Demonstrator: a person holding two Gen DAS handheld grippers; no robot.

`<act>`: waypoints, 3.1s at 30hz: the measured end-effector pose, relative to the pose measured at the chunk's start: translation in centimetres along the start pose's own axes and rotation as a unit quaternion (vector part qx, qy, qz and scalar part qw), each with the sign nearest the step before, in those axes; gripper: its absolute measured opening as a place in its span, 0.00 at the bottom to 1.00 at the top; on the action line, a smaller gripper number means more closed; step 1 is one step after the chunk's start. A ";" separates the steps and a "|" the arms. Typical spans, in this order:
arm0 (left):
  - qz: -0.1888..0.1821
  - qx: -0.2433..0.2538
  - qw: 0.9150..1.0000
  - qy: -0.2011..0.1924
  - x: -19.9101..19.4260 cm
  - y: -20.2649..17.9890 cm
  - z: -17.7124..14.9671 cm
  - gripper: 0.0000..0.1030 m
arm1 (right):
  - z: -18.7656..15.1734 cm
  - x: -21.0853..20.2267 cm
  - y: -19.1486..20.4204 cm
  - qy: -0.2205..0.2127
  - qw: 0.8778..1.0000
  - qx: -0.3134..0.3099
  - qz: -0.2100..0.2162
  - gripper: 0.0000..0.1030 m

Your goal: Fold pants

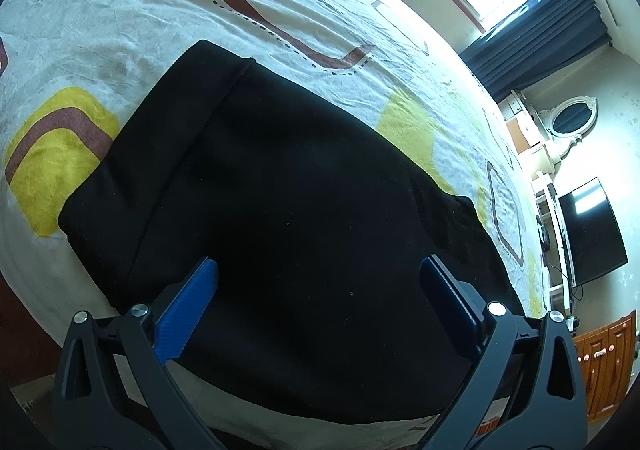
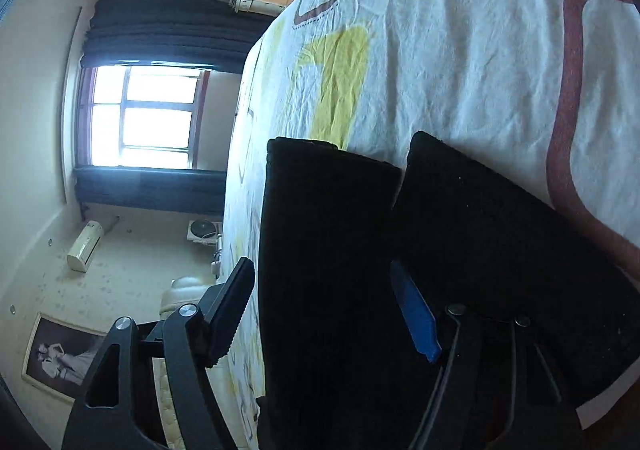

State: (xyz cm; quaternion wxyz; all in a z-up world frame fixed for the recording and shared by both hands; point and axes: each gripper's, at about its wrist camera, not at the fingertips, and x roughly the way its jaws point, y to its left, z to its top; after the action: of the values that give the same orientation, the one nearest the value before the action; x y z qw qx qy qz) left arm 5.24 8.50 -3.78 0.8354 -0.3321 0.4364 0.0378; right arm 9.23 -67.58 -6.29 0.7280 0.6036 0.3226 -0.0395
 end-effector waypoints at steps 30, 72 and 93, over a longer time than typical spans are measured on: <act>0.019 0.008 1.000 -0.008 0.2 -0.7 -0.3 0.97 | 5.3 4.1 3.1 0.030 0.963 -0.204 -0.173 0.27; 0.012 0.018 1.000 -0.010 0.2 -0.5 -0.4 0.97 | -2.9 -7.1 -3.5 -0.103 0.995 0.013 -0.008 0.07; 0.013 0.023 1.000 -0.011 0.2 -0.5 -0.4 0.97 | -8.1 -4.0 -3.3 0.015 0.998 -0.011 0.057 0.51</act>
State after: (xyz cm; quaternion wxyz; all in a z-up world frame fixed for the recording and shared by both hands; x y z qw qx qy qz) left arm 5.28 7.84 -3.84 0.8472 -0.3064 0.4319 0.0424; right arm 1.18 -62.51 -7.58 0.7307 0.6136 0.2990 0.0153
